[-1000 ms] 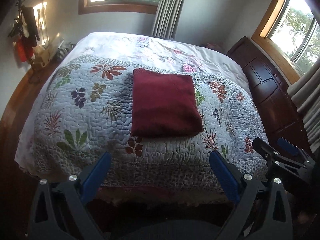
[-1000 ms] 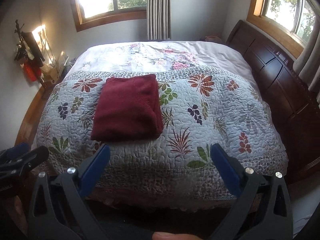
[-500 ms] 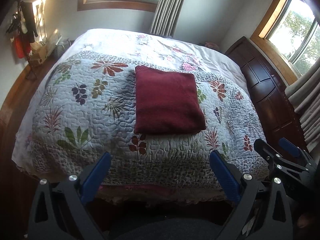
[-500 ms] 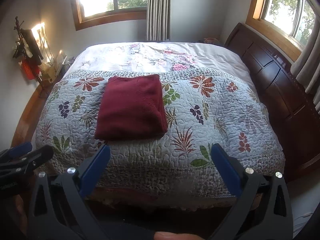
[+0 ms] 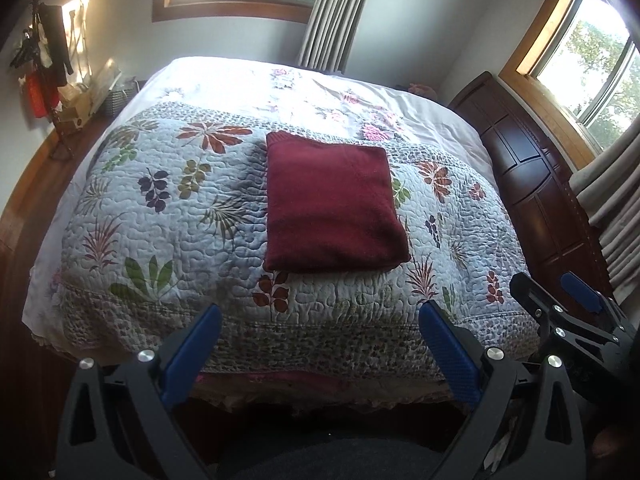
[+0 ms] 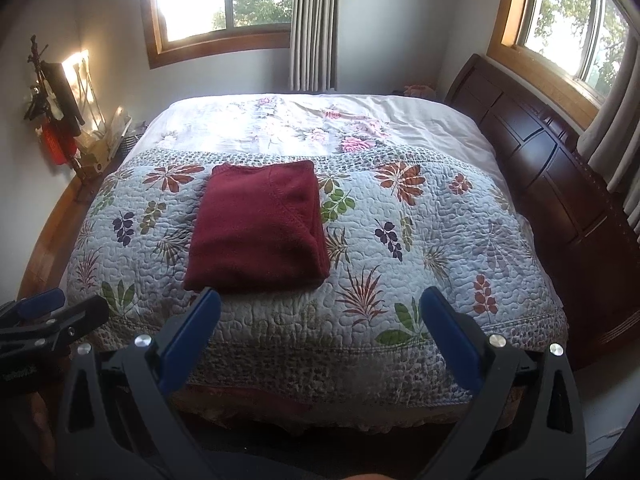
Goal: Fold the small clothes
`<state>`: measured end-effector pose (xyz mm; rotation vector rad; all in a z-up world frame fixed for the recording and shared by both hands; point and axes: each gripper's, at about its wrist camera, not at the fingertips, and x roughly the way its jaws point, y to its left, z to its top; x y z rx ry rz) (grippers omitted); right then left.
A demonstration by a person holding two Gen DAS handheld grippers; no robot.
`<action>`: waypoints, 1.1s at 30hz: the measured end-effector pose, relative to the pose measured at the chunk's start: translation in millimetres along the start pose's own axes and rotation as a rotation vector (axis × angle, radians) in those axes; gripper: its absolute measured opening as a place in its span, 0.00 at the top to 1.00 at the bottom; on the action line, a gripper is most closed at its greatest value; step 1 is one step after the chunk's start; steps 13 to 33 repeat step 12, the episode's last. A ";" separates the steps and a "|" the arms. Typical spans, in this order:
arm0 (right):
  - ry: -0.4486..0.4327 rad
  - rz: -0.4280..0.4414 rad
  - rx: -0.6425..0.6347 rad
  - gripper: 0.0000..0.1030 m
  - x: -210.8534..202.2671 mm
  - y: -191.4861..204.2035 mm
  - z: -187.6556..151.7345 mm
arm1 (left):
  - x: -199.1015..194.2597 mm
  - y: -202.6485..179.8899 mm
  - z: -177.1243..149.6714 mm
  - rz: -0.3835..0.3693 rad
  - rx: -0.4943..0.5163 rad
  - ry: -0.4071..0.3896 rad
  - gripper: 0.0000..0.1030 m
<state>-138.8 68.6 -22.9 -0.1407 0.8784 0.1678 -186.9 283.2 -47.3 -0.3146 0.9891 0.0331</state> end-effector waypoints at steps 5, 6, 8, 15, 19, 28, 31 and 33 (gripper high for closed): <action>0.021 0.016 -0.019 0.11 8.7 0.6 0.5 | 1.3 -0.3 1.6 0.000 -0.002 -0.004 0.04; 0.018 0.010 -0.031 0.11 8.7 3.1 1.4 | 1.3 -0.6 1.8 -0.004 -0.003 -0.006 0.04; 0.019 0.004 -0.048 0.10 8.3 7.0 4.6 | 2.0 0.8 2.9 -0.008 -0.008 -0.009 0.04; 0.027 0.018 -0.068 0.10 10.5 13.1 8.2 | 3.4 3.4 6.1 -0.009 -0.012 -0.010 0.04; 0.027 0.018 -0.068 0.10 10.5 13.1 8.2 | 3.4 3.4 6.1 -0.009 -0.012 -0.010 0.04; 0.027 0.018 -0.068 0.10 10.5 13.1 8.2 | 3.4 3.4 6.1 -0.009 -0.012 -0.010 0.04; 0.027 0.018 -0.068 0.10 10.5 13.1 8.2 | 3.4 3.4 6.1 -0.009 -0.012 -0.010 0.04; 0.027 0.018 -0.068 0.10 10.5 13.1 8.2 | 3.4 3.4 6.1 -0.009 -0.012 -0.010 0.04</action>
